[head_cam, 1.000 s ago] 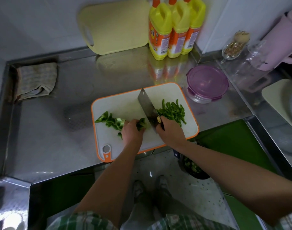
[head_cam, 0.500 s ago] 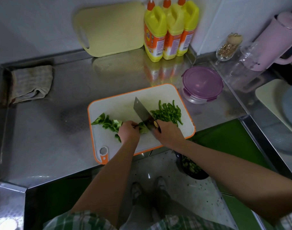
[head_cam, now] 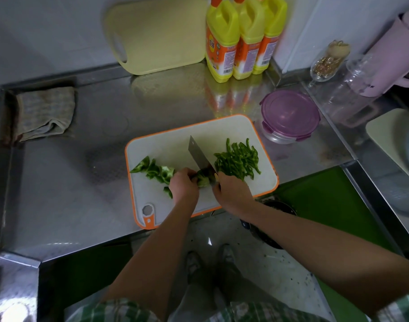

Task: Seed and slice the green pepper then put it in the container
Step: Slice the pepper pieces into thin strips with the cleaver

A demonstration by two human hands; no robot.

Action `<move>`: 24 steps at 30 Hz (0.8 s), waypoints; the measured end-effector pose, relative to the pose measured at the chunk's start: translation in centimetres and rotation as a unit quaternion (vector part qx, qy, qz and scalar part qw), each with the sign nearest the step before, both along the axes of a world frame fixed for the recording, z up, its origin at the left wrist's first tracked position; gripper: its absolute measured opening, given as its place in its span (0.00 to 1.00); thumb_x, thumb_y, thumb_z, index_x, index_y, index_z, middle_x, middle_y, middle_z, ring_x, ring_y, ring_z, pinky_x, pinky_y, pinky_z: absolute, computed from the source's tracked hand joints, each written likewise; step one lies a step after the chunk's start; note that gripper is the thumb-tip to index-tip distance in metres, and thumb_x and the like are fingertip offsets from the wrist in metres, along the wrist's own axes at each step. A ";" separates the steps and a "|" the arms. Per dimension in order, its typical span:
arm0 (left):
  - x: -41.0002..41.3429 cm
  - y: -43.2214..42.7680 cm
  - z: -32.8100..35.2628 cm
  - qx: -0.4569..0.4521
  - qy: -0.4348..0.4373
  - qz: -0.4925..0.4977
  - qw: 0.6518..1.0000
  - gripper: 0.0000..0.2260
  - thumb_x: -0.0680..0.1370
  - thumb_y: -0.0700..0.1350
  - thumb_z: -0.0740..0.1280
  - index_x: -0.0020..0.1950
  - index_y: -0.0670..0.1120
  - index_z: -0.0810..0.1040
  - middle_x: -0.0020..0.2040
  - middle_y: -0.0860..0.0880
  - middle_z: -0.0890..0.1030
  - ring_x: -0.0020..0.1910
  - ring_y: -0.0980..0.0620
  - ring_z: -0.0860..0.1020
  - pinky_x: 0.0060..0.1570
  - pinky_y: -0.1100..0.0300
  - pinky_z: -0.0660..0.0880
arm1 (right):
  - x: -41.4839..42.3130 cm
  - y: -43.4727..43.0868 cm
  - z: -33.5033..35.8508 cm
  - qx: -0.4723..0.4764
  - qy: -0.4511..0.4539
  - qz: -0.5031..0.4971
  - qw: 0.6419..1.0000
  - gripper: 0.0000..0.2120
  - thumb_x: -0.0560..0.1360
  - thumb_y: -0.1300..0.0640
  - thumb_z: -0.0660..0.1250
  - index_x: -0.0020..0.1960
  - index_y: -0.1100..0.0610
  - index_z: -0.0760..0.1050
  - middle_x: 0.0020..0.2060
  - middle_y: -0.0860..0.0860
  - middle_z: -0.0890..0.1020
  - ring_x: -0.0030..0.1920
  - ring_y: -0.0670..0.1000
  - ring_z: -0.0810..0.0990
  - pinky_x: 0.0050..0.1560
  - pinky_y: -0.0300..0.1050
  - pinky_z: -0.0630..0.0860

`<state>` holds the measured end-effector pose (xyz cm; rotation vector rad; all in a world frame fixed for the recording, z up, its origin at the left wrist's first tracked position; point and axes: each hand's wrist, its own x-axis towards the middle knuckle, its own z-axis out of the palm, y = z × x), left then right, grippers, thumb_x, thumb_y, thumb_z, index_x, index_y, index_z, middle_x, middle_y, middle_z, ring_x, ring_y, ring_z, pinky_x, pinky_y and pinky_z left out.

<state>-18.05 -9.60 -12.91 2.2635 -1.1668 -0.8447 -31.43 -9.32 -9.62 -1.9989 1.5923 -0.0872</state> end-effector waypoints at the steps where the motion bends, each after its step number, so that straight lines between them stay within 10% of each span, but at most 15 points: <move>1: 0.0 0.1 0.0 -0.003 -0.001 -0.008 1.000 0.10 0.78 0.36 0.65 0.56 0.44 0.82 0.52 0.44 0.83 0.51 0.45 0.80 0.52 0.53 0.78 | 0.1 0.1 -0.4 -0.006 0.004 -0.001 1.000 0.07 0.80 0.56 0.57 0.44 0.57 0.64 0.29 0.48 0.67 0.34 0.53 0.72 0.34 0.44 0.64; 9: 0.6 0.2 0.1 -0.020 0.018 -0.007 1.000 0.09 0.77 0.40 0.66 0.56 0.45 0.81 0.51 0.46 0.83 0.51 0.46 0.80 0.51 0.53 0.77 | 0.9 -2.1 -0.5 -0.057 -0.029 -0.024 0.998 0.09 0.80 0.57 0.57 0.55 0.62 0.71 0.27 0.46 0.66 0.26 0.47 0.66 0.25 0.41 0.57; 24: 0.2 -1.1 0.0 0.008 0.026 0.045 0.999 0.08 0.78 0.39 0.67 0.55 0.44 0.82 0.52 0.45 0.84 0.52 0.46 0.80 0.48 0.57 0.74 | 0.3 -2.3 1.8 -0.017 -0.013 0.017 1.000 0.13 0.79 0.58 0.57 0.36 0.54 0.60 0.28 0.49 0.66 0.27 0.47 0.64 0.27 0.43 0.57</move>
